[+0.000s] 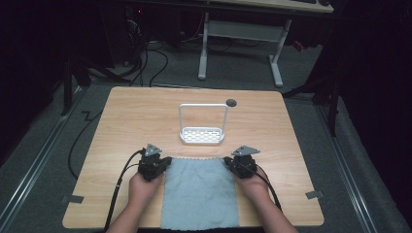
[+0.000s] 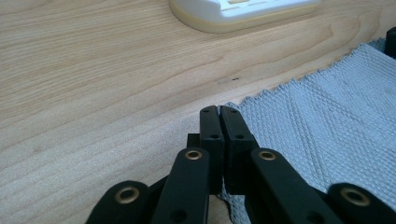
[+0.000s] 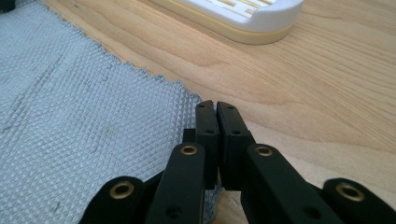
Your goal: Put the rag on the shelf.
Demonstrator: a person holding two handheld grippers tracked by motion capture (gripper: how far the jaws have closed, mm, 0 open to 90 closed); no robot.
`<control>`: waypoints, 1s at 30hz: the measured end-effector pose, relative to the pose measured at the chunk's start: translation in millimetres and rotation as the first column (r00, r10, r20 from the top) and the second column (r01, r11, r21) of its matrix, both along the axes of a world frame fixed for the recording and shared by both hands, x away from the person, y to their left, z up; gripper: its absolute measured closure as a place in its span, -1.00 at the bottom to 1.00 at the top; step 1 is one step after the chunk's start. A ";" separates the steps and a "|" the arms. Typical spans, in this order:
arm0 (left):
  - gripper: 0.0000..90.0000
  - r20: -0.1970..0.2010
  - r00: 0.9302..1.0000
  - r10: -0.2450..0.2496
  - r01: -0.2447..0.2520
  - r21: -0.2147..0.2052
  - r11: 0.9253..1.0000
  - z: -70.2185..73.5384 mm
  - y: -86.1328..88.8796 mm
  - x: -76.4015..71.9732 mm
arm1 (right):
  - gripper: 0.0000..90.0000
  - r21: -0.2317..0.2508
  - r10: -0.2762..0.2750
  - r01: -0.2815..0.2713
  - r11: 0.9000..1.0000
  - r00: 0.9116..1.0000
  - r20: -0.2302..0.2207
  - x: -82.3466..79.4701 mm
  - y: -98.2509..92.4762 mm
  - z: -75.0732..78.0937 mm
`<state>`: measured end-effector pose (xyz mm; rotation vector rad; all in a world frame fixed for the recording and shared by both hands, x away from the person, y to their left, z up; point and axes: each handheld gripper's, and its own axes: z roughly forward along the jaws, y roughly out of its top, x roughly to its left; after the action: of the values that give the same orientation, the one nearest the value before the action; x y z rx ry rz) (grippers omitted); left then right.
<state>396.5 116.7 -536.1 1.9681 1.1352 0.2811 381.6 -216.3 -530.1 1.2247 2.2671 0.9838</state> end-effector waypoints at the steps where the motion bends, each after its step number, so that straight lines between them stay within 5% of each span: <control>1: 0.98 0.002 1.000 -0.001 0.001 0.000 1.000 0.3 0.4 -0.5 | 0.97 0.006 -0.002 0.002 1.000 1.000 0.010 -0.8 -0.8 -0.6; 13: 0.98 0.059 0.998 -0.007 0.011 -0.065 0.998 11.5 4.7 -11.2 | 0.97 0.116 -0.023 0.013 0.993 0.996 0.085 -13.0 -11.6 13.0; 20: 0.98 0.161 0.987 0.014 0.005 -0.120 0.993 27.5 7.2 -24.6 | 0.97 0.150 -0.030 0.007 0.989 0.988 0.152 -22.1 -11.0 25.4; 30: 0.99 0.226 0.974 0.020 0.016 -0.155 0.988 43.8 7.4 -28.4 | 0.98 0.203 -0.060 0.011 0.979 0.969 0.238 -30.6 -13.6 47.3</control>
<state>368.1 124.1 -492.3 1.7483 0.9810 0.3959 351.0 -229.9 -482.7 1.1470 1.9889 1.2979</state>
